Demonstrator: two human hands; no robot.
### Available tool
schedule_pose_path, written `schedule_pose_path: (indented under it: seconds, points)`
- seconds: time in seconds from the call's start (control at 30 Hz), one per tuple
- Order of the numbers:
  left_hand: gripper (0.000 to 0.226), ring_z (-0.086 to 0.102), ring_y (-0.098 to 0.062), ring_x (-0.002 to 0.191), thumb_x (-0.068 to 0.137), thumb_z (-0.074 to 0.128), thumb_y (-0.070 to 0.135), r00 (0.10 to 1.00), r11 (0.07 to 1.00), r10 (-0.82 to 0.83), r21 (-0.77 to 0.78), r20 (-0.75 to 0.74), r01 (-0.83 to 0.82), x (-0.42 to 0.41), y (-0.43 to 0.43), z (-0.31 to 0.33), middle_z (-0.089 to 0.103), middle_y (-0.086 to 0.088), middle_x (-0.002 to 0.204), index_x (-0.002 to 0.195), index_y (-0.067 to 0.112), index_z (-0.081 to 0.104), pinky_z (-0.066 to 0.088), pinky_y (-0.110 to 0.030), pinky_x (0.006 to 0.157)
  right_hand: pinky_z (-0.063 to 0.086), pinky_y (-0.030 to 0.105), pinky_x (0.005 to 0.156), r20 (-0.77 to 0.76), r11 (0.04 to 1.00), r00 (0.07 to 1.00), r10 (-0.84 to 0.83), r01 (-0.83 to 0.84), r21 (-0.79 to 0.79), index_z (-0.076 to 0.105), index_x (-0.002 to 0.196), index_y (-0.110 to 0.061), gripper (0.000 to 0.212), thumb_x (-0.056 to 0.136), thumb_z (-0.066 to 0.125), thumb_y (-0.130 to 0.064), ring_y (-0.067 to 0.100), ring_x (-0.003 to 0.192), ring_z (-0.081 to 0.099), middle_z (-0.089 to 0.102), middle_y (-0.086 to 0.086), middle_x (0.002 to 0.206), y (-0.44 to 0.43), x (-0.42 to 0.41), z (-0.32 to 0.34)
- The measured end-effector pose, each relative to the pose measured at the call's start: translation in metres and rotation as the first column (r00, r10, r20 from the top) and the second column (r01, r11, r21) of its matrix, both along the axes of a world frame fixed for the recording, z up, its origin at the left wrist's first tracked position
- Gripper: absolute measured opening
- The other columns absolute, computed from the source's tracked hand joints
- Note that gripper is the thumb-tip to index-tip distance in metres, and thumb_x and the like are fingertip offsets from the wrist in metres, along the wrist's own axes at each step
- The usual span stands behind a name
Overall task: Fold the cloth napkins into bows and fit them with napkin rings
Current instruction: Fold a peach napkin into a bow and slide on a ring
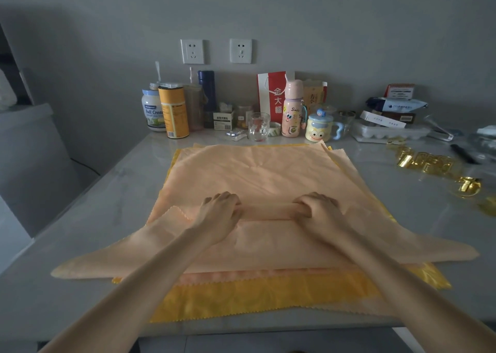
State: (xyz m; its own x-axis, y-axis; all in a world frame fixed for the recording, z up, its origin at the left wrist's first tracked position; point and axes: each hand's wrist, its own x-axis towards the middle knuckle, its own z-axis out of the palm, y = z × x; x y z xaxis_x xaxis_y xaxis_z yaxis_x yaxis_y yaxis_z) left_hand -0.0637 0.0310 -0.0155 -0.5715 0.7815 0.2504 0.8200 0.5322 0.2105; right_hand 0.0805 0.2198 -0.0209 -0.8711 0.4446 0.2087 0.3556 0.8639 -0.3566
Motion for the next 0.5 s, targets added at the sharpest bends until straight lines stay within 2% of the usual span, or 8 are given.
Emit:
schedule_pose_path:
  seconds: [0.13, 0.23, 0.27, 0.37, 0.43, 0.5]
  points:
    - [0.023, 0.052, -0.019, 0.106, 0.098, 0.044, 0.024, 0.997, 0.997, -0.030, 0.071, -0.075, 0.036, 0.012, -0.004, -0.001, 0.057, 0.001, 0.116, 0.114, 0.013, 0.055, 0.032, -0.028, 0.092, 0.025, 0.030, 0.094, -0.073, 0.997, 0.997, 0.000, 0.005, 0.071, 0.062, 0.103, -0.017, 0.020, 0.086, 0.060, -0.027, 0.021, 0.106, 0.051, 0.060, -0.002, 0.106, -0.003, 0.004, 0.008]
    - [0.020, 0.054, -0.021, 0.103, 0.096, 0.047, 0.022, 0.993, 0.993, -0.068, 0.088, -0.098, 0.076, 0.018, -0.012, -0.005, 0.059, 0.000, 0.111, 0.110, 0.012, 0.057, 0.034, -0.030, 0.091, 0.024, 0.027, 0.086, -0.062, 0.985, 0.995, 0.079, -0.068, 0.159, 0.056, 0.088, -0.019, 0.007, 0.083, 0.058, -0.018, 0.020, 0.099, 0.051, 0.054, -0.006, 0.091, -0.006, 0.007, 0.010]
    - [0.021, 0.054, -0.021, 0.104, 0.094, 0.049, 0.022, 0.992, 0.993, -0.081, 0.081, -0.097, 0.089, 0.020, -0.015, -0.005, 0.059, 0.000, 0.111, 0.110, 0.012, 0.057, 0.034, -0.030, 0.092, 0.022, 0.026, 0.084, -0.047, 0.981, 0.994, 0.101, -0.092, 0.171, 0.053, 0.085, -0.021, 0.009, 0.081, 0.058, -0.015, 0.019, 0.097, 0.051, 0.052, -0.008, 0.088, -0.007, 0.008, 0.011]
    - [0.026, 0.052, -0.017, 0.108, 0.093, 0.051, 0.032, 0.989, 0.992, -0.115, 0.045, -0.094, 0.120, 0.029, -0.023, -0.005, 0.056, 0.004, 0.115, 0.113, 0.015, 0.057, 0.032, -0.029, 0.098, 0.022, 0.024, 0.085, 0.031, 0.962, 0.987, 0.157, -0.160, 0.220, 0.051, 0.088, -0.021, 0.015, 0.078, 0.057, -0.011, 0.017, 0.098, 0.047, 0.051, -0.008, 0.091, -0.011, 0.013, 0.017]
    - [0.029, 0.051, -0.013, 0.107, 0.095, 0.045, 0.041, 0.990, 0.993, -0.110, 0.033, -0.085, 0.113, 0.032, -0.026, -0.006, 0.054, 0.008, 0.115, 0.111, 0.020, 0.058, 0.031, -0.027, 0.099, 0.024, 0.026, 0.090, 0.160, 0.940, 0.968, 0.193, -0.229, 0.252, 0.047, 0.091, -0.024, 0.019, 0.077, 0.053, -0.012, 0.014, 0.100, 0.043, 0.047, -0.009, 0.097, -0.014, 0.017, 0.020]
    - [0.031, 0.051, -0.013, 0.105, 0.097, 0.039, 0.042, 0.995, 0.996, -0.084, 0.028, -0.047, 0.085, 0.034, -0.025, -0.005, 0.055, 0.008, 0.113, 0.104, 0.020, 0.060, 0.032, -0.027, 0.097, 0.026, 0.028, 0.091, 0.264, 0.949, 0.945, 0.194, -0.249, 0.195, 0.045, 0.090, -0.023, 0.011, 0.082, 0.049, -0.017, 0.014, 0.102, 0.043, 0.045, -0.008, 0.100, -0.020, 0.021, 0.023]
